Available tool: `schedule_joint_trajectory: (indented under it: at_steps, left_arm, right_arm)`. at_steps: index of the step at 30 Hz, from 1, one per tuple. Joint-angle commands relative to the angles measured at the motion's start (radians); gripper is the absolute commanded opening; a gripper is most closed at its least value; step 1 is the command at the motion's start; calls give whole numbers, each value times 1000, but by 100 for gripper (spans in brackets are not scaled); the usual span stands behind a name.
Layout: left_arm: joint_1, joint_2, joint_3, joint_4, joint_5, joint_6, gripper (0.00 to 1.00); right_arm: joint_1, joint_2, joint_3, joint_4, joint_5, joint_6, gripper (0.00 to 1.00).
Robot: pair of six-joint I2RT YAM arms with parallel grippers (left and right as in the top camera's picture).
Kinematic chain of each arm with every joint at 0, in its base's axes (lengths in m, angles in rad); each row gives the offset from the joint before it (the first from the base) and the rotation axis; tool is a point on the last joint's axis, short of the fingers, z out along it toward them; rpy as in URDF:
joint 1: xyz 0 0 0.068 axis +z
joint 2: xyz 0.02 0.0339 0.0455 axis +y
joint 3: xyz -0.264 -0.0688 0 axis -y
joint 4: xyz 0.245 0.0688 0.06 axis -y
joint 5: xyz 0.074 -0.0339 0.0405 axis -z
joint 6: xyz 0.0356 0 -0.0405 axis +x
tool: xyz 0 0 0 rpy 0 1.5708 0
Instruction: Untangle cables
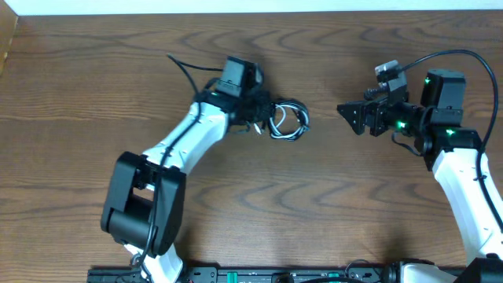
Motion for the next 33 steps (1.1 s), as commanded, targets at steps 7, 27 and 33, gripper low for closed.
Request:
schedule_joint_trajectory:
  at_steps: [7,27,33]
  left_arm:
    - [-167,6,6,43,-423,-358,7]
    - [-95,-36,6,26,-257,-140,61]
    - [-84,-37,6,-54,-107,34,61]
  right_arm:
    - [72,0,15,0,183,170,82]
    - [224,207,15,103,427,558,72]
    - [201,229,15,102,520,595,72]
